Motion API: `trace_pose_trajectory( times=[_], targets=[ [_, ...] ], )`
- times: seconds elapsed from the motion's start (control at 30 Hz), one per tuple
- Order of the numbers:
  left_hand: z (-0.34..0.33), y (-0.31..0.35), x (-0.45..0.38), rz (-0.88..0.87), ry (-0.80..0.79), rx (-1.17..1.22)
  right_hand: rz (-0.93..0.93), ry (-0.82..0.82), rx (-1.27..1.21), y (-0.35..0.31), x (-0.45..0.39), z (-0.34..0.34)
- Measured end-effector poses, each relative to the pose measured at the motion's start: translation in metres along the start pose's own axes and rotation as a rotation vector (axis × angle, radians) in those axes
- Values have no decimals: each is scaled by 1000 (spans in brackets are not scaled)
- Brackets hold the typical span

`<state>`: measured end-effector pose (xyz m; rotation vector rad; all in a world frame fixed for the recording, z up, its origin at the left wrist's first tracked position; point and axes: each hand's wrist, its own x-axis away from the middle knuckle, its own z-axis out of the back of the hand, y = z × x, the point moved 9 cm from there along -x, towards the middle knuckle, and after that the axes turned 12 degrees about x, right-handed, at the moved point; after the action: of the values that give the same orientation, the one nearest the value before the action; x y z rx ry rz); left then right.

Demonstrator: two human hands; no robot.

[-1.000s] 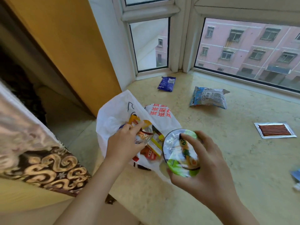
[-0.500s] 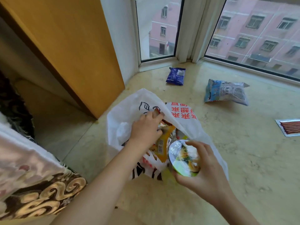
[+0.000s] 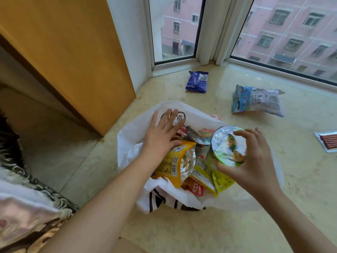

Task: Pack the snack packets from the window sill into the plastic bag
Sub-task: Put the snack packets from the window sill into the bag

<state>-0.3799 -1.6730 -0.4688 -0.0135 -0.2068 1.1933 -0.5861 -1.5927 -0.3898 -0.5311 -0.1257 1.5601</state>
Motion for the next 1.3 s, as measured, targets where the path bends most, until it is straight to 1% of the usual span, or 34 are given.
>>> trace_pose_trajectory(
  times=[0.13,0.3,0.43,0.5,0.57,0.6,0.7,0.77,0.83,0.87,0.9,0.93,0.97,1.03,1.2,1.23,1.3],
  targets=[
    [-2,-12,4,18,-8,-89,-1,62,35,6,-5,4],
    [10,-45,-3,128,-2,-182,-8,46,64,26,-21,-4],
    [17,-46,-3,89,34,-273,8,30,13,36,-27,-7],
    [18,-47,6,70,87,-307,31,25,-13,32,-24,-5],
    [23,-51,21,33,188,-387,55,14,-50,24,-20,-3],
    [29,-52,31,10,284,-395,67,8,-74,19,-18,-2],
    [51,-55,63,-62,607,-282,108,-23,-131,5,-14,1],
    [63,-62,73,-21,709,-161,135,-39,-173,-5,-13,2],
    [64,-79,71,122,645,122,162,-44,-240,-16,-13,4],
    [61,-88,69,215,574,280,180,-43,-266,-22,-13,5],
    [57,-94,67,303,500,386,201,-43,-280,-29,-14,6],
    [52,-97,66,372,434,426,224,-44,-286,-35,-16,6],
    [50,-98,66,402,400,420,246,-43,-286,-41,-17,7],
    [53,-92,63,365,398,372,275,-23,-287,-50,-22,10],
    [76,-72,63,176,416,286,390,61,-388,-76,-26,29],
    [80,-66,64,133,402,282,418,60,-424,-84,-26,28],
    [82,-58,66,82,381,306,455,0,-471,-98,-27,12]
  ],
)
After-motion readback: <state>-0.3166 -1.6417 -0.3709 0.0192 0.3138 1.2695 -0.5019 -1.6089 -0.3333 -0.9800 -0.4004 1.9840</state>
